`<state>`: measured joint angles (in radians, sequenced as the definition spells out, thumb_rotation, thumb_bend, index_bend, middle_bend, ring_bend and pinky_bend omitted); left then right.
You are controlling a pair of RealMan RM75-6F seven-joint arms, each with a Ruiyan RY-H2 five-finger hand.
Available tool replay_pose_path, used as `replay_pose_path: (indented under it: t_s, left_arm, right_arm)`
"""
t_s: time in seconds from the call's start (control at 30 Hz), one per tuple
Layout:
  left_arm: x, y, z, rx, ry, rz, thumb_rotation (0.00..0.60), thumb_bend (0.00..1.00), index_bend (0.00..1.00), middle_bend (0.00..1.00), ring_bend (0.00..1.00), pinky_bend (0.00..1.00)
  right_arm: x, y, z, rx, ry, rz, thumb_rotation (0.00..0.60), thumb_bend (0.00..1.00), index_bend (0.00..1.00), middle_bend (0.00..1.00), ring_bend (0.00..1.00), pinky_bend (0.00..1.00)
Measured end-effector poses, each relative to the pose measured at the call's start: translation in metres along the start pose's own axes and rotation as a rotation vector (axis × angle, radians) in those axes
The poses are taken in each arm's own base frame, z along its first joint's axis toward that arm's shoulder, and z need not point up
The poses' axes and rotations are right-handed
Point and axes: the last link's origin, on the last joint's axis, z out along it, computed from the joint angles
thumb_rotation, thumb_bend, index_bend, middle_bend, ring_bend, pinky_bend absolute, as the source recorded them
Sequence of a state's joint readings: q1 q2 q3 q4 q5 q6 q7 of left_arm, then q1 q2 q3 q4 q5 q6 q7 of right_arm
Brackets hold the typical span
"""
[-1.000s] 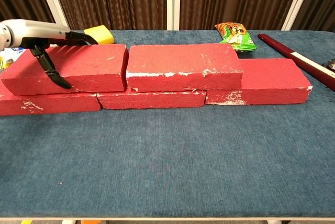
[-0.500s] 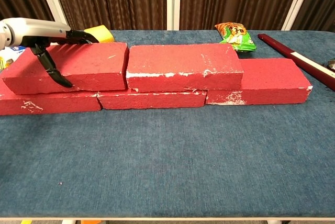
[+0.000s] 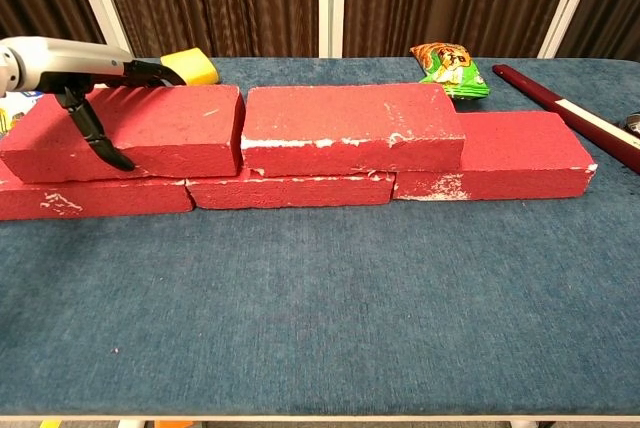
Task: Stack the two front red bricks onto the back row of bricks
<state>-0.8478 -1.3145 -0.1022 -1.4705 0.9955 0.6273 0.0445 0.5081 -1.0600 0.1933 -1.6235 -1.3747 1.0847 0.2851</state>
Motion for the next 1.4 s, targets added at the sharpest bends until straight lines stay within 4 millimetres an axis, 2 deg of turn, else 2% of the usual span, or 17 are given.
replay_pose_path:
  t_s: [1.4]
  left_arm:
    - [-0.0046, 0.0051, 0.0036, 0.01, -0.004, -0.011, 0.6, 0.07, 0.01, 0.16, 0.14, 0.2]
  right_arm:
    - [-0.0028, 0.007, 0.0014, -0.011, -0.005, 0.014, 0.6, 0.0, 0.0, 0.0, 0.0, 0.0]
